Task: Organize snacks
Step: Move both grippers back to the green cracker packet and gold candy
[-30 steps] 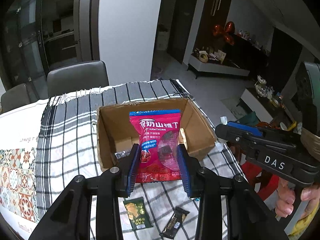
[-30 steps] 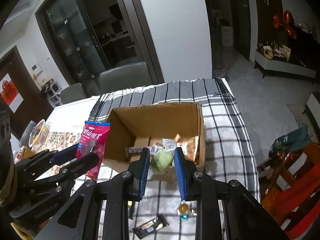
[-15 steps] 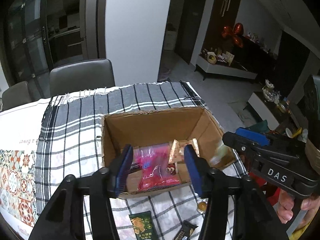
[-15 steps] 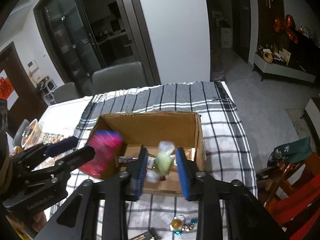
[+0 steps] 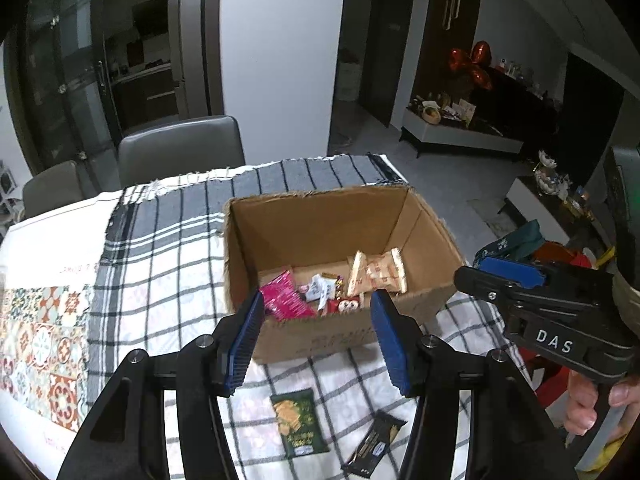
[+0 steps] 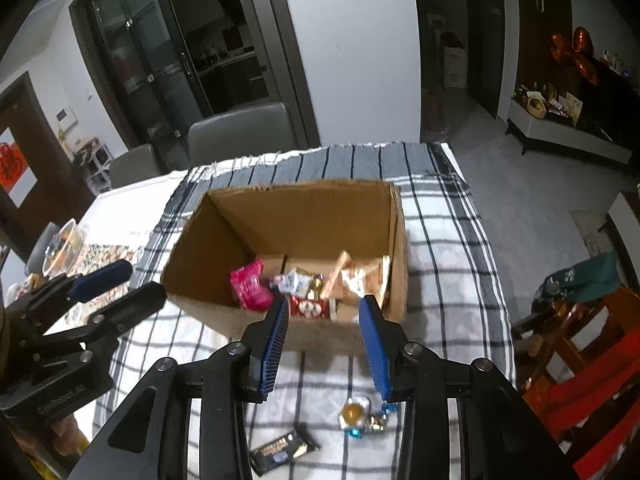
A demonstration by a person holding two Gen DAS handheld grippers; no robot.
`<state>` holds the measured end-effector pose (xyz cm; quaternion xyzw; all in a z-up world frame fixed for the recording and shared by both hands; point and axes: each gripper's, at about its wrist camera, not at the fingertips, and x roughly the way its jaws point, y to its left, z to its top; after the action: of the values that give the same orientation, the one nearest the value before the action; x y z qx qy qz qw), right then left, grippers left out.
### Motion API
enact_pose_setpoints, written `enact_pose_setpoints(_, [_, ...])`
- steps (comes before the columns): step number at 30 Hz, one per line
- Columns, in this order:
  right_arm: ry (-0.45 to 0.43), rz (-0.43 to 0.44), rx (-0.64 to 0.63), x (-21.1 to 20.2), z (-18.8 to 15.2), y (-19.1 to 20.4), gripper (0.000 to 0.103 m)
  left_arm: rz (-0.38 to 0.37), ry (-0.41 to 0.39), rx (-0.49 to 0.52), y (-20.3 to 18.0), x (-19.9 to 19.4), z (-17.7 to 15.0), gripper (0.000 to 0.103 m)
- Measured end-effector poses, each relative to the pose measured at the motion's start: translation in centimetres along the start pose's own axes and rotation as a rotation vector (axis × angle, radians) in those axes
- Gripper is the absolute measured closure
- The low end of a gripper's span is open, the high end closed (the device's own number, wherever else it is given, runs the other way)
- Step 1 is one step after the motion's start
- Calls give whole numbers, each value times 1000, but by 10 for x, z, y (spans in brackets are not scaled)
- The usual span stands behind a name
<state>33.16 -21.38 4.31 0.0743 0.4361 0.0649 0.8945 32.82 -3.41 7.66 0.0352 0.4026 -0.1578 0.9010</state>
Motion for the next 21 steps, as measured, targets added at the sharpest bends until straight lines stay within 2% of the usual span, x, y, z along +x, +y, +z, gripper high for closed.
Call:
enact_pose_setpoints(11, [43, 0, -16, -3, -36, 3, 65, 15, 25, -5, -3, -14, -38, 49])
enact_pose_setpoints(21, [125, -3, -19, 11, -63, 2, 65, 31, 82, -28, -1, -3, -68, 49])
